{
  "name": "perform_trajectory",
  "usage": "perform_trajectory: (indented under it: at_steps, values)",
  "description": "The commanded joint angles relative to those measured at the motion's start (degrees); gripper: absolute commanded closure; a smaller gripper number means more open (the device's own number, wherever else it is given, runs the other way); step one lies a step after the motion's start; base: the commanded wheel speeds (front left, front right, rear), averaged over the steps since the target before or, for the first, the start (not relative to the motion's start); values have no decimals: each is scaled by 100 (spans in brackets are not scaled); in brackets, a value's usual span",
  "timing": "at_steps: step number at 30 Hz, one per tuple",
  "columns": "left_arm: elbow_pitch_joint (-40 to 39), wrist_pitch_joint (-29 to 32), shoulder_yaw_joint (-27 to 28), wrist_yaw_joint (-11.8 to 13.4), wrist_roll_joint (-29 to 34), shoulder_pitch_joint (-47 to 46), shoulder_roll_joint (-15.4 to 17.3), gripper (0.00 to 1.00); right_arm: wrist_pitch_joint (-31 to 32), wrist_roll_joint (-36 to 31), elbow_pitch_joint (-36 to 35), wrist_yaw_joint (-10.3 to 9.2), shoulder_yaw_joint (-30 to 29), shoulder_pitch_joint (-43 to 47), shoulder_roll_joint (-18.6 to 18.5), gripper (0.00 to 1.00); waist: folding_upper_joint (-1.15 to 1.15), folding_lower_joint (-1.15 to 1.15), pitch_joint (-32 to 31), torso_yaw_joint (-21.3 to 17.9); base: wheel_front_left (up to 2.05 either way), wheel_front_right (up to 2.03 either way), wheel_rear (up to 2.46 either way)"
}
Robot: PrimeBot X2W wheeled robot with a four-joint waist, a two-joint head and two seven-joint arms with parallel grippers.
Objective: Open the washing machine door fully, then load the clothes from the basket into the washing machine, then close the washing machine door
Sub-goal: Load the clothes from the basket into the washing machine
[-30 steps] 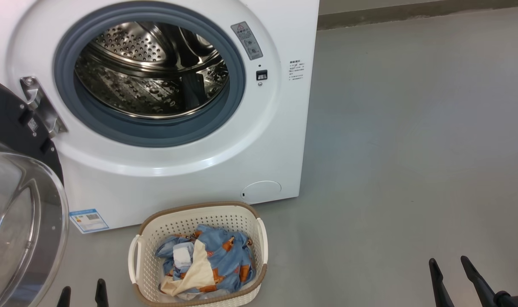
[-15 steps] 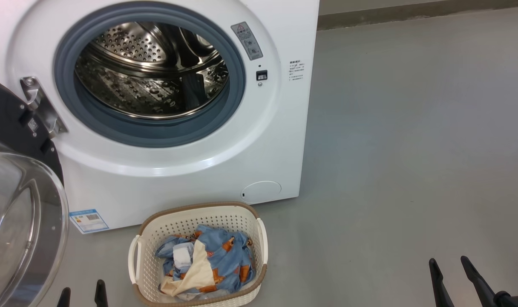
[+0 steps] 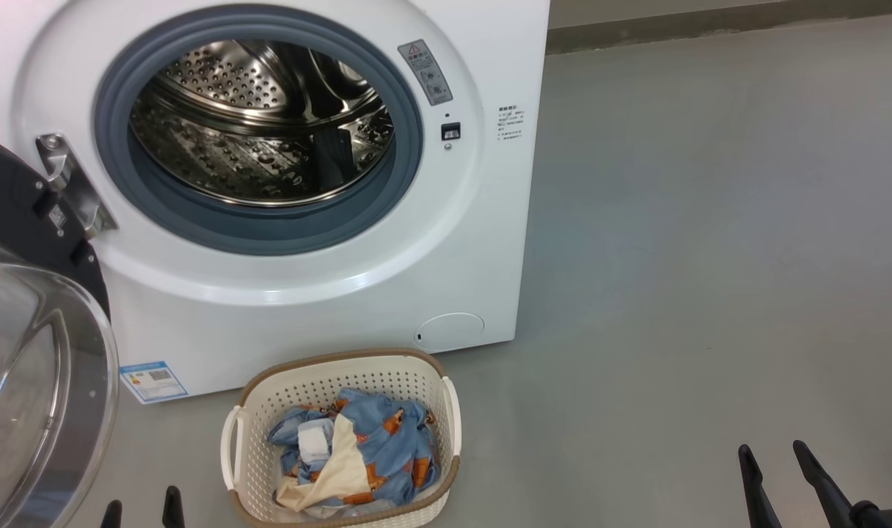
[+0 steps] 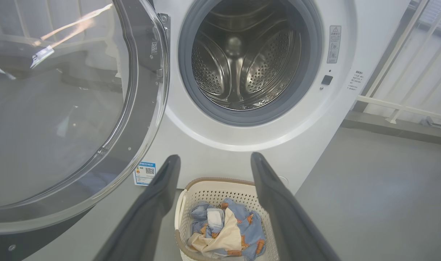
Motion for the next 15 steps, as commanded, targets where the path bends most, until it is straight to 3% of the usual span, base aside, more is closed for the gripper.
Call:
perform_trajectory:
  at_steps: [1,15]
  values:
    - [-95,-44,176,-14,-59,-94,27,0,-69,-24,-130,53,130,-69,-92,0,0,0,12,-1,50,-50,0]
    - [-96,-44,223,-14,-90,-120,27,0,-69,-10,-140,53,122,-82,-90,0,0,0,95,-10,68,-68,0]
